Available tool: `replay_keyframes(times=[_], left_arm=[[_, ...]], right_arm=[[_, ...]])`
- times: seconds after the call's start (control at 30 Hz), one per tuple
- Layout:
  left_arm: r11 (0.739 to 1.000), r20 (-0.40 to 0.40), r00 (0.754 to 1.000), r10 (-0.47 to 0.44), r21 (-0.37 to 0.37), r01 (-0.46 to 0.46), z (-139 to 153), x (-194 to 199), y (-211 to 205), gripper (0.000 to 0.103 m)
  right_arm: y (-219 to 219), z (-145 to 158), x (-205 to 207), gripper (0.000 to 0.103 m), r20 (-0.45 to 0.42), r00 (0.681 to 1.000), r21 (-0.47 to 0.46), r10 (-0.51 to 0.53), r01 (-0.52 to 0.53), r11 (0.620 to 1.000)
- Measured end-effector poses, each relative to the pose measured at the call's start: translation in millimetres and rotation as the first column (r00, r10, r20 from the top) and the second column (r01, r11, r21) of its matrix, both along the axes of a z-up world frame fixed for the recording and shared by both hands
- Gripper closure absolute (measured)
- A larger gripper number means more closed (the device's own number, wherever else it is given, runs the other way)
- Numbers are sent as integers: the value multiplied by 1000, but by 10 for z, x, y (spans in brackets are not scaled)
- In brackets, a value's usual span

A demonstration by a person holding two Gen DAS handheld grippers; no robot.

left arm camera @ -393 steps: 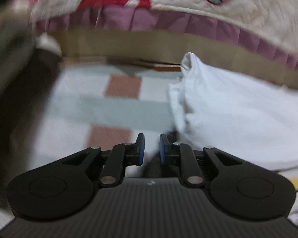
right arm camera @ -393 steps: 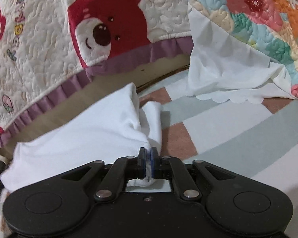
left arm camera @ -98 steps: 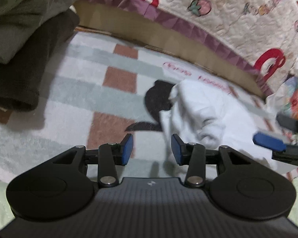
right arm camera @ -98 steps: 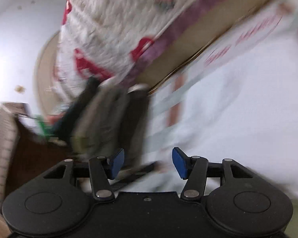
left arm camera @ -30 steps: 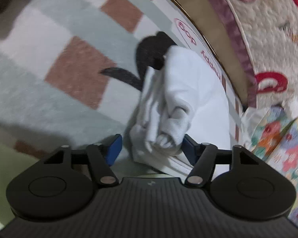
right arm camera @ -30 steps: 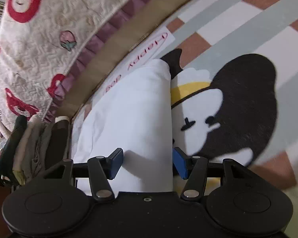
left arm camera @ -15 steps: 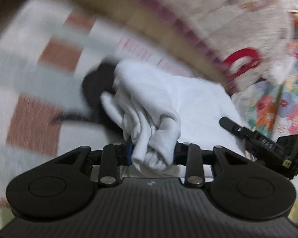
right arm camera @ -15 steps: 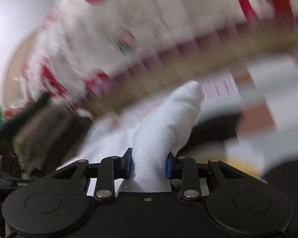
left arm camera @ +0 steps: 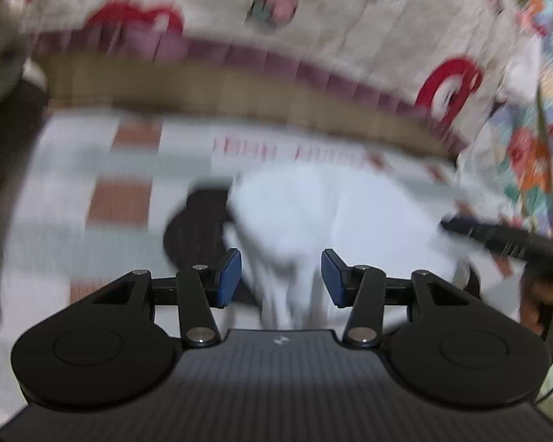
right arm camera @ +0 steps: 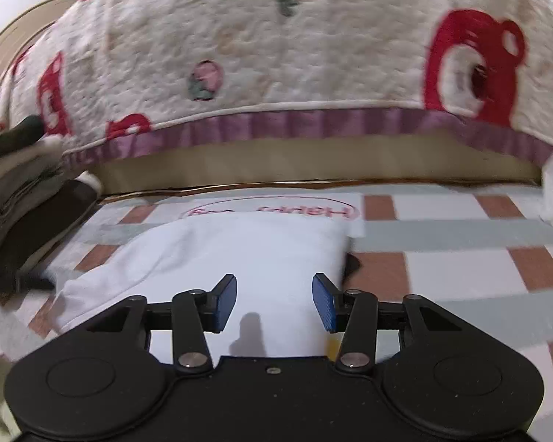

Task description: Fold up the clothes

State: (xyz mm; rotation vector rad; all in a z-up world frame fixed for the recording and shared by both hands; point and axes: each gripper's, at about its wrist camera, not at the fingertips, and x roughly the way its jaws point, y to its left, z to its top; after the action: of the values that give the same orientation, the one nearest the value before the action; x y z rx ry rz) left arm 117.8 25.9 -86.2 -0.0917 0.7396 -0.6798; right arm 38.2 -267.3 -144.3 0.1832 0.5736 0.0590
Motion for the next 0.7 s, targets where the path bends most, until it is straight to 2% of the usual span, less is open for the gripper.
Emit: replay_keyframes(times=[0.03, 0.1, 0.2, 0.27, 0.3, 0.4, 0.47, 0.57, 0.6, 0.63, 0.7], left_arm=[[1000, 29, 999, -14, -16, 15, 62, 39, -23, 57], [995, 41, 995, -96, 0, 96, 65, 187, -180, 57], [979, 10, 984, -178, 100, 176, -112, 400, -488, 56], [964, 21, 993, -117, 244, 108, -287, 483, -627, 56], [951, 28, 997, -72, 304, 60, -396, 525, -654, 53], [980, -44, 999, -3, 201, 12, -560, 607, -458, 49], [981, -44, 999, 16, 195, -7, -553, 578, -415, 49], [969, 26, 1000, -2, 245, -4, -511, 468, -468, 47], [968, 40, 999, -1, 249, -9, -513, 456, -473, 43], [971, 37, 999, 1, 239, -9, -532, 466, -449, 42], [983, -26, 999, 24, 181, -18, -566, 540, -359, 41]], right_arm=[[35, -32, 20, 52, -9, 1000, -14, 11, -11, 1000], [99, -112, 56, 51, -29, 999, -47, 28, -29, 998], [197, -214, 45, 50, -58, 997, -123, 53, -59, 991], [214, -234, -26, 50, -59, 997, -137, 54, -62, 989], [201, -243, -67, 50, -57, 997, -126, 52, -59, 990], [164, -269, -166, 50, -48, 998, -92, 43, -47, 995], [177, -275, -194, 50, -46, 998, -91, 39, -43, 995], [216, -274, -226, 50, -49, 998, -101, 28, -33, 994], [214, -268, -249, 50, -51, 998, -93, 24, -28, 995], [205, -259, -275, 50, -53, 998, -80, 19, -23, 997], [170, -239, -333, 50, -59, 998, -50, 17, -20, 999]])
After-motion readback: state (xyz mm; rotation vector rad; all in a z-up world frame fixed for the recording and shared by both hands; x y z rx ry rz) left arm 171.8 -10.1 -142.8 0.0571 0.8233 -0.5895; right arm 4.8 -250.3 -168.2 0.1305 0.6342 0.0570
